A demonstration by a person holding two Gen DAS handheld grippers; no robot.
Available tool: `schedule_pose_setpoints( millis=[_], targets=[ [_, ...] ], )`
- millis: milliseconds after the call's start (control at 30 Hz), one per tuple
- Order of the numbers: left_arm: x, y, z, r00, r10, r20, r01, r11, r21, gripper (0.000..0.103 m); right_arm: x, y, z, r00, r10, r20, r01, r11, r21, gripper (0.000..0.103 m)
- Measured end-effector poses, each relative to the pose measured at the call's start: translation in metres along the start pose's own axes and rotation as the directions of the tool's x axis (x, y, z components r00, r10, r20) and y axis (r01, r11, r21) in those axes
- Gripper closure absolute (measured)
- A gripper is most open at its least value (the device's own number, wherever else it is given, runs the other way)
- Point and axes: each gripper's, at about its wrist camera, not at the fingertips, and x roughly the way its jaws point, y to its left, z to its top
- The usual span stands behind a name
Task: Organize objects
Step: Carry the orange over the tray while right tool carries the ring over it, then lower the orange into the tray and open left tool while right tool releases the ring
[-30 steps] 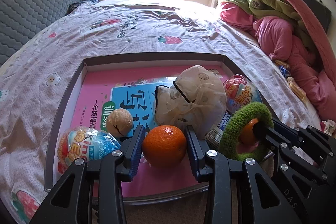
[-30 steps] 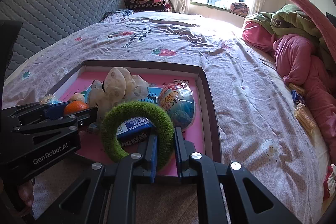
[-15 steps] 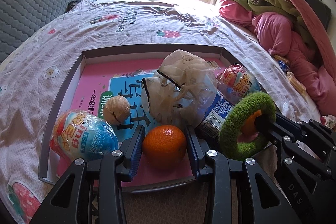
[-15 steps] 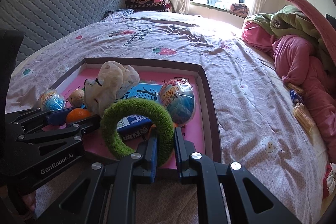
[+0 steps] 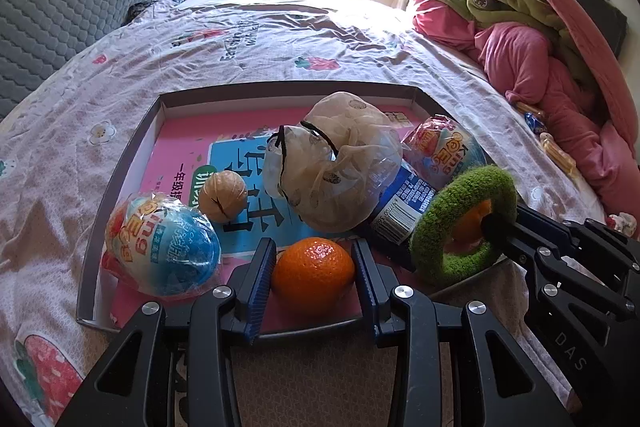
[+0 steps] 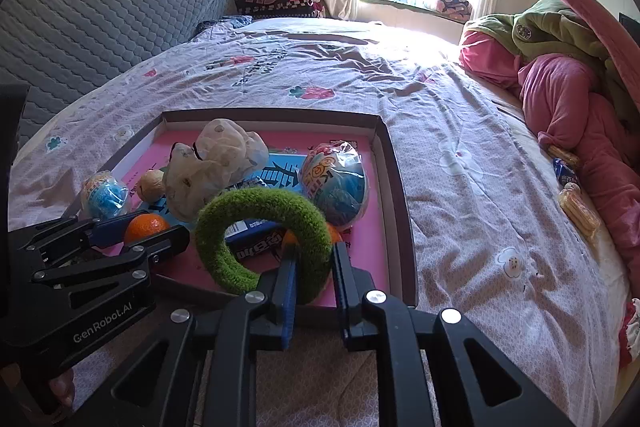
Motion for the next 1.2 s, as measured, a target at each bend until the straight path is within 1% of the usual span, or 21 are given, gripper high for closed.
schedule_pose_setpoints(
  millis=[100, 267, 367, 733, 1100, 1133, 1200],
  targets=[
    [-0.001, 0.001, -0.001, 1.0, -0.007, -0.001, 0.007, 1.0, -0.005, 0.063, -0.002, 0.001, -0.001, 1.0, -0.004, 0.002, 0.004, 1.0, -0.005, 0.085],
    [-0.004, 0.001, -0.002, 1.0, -0.006, 0.002, 0.006, 1.0, -0.001, 0.063, -0.006, 0.001, 0.001, 1.0, -0.007, 0.007, 0.007, 1.0, -0.006, 0.078],
    [-0.006, -0.001, -0.002, 1.0, -0.005, 0.003, 0.005, 1.0, 0.007, 0.063, -0.009, 0.0, 0.001, 1.0, -0.008, 0.01, 0.008, 1.0, -0.005, 0.076],
    [-0.015, -0.005, -0.003, 1.0, -0.012, 0.005, 0.011, 1.0, 0.019, 0.063, -0.021, -0.003, 0.003, 1.0, -0.008, 0.022, 0.008, 1.0, 0.009, 0.076],
    [-0.029, -0.004, -0.002, 1.0, -0.01, 0.021, 0.01, 1.0, 0.009, 0.063, -0.031, 0.0, 0.006, 0.999, -0.007, 0.031, 0.007, 1.0, 0.01, 0.075],
    [-0.032, -0.003, -0.001, 1.0, -0.013, 0.025, 0.013, 1.0, 0.006, 0.063, -0.032, 0.0, 0.006, 0.999, -0.007, 0.033, 0.007, 1.0, 0.011, 0.075],
    [-0.039, -0.004, -0.001, 0.999, -0.01, 0.037, 0.01, 1.0, 0.006, 0.063, -0.035, 0.0, 0.006, 0.999, -0.008, 0.035, 0.007, 1.0, 0.012, 0.07]
  ],
)
